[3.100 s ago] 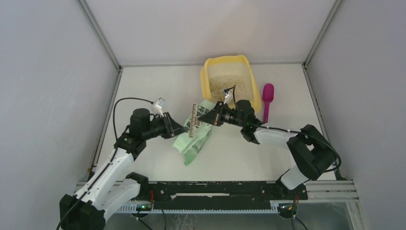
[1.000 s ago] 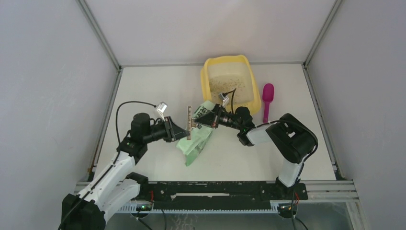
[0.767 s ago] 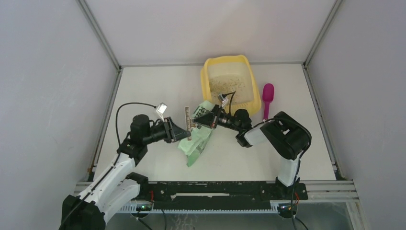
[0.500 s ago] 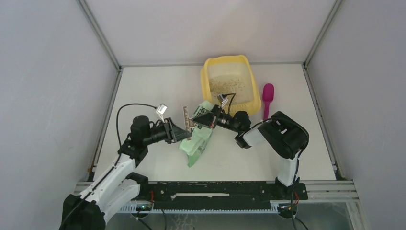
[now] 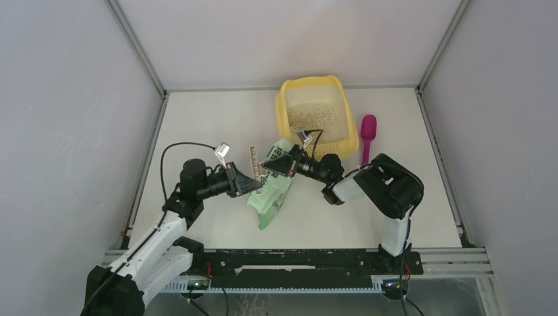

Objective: Fill the litter box with clean litter
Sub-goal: Pick up the clamp at the center of the board.

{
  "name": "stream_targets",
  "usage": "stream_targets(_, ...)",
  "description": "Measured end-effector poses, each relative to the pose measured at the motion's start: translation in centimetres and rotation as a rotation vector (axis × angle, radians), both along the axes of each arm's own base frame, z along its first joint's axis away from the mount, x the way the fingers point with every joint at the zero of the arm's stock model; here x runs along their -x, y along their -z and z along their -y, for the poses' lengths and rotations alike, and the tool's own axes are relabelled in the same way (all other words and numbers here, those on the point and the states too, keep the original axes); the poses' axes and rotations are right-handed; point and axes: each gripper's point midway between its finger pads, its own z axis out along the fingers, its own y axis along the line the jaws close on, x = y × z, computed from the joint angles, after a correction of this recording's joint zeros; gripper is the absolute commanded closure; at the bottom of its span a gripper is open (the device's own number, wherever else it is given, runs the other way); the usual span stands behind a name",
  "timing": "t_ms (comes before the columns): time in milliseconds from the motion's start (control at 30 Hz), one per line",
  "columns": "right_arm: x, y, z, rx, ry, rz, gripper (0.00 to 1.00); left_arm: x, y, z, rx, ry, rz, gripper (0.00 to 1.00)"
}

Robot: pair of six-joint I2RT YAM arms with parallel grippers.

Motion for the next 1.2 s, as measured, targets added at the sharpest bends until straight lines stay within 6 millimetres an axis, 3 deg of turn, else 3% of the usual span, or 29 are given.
stream_targets(67,0.0,0.0,0.0,0.0,-0.001,0.0,0.97,0.0,0.0,0.0,0.0,0.0,-0.001,0.93)
stream_targets(200,0.1,0.0,0.0,-0.003,-0.009,-0.007,0.63,0.0,0.0,0.0,0.0,0.001,0.0,0.93)
stream_targets(300,0.5,-0.1,0.1,-0.005,-0.039,-0.013,0.54,0.0,0.0,0.1,-0.002,0.003,0.001,0.94)
stream_targets(733,0.7,1.8,1.7,0.119,-0.072,-0.018,0.53,0.1,0.0,0.2,-0.002,0.003,0.002,0.94)
stream_targets(1200,0.5,2.3,0.9,0.077,-0.113,0.013,0.56,0.0,0.0,0.1,-0.003,-0.002,0.003,0.94)
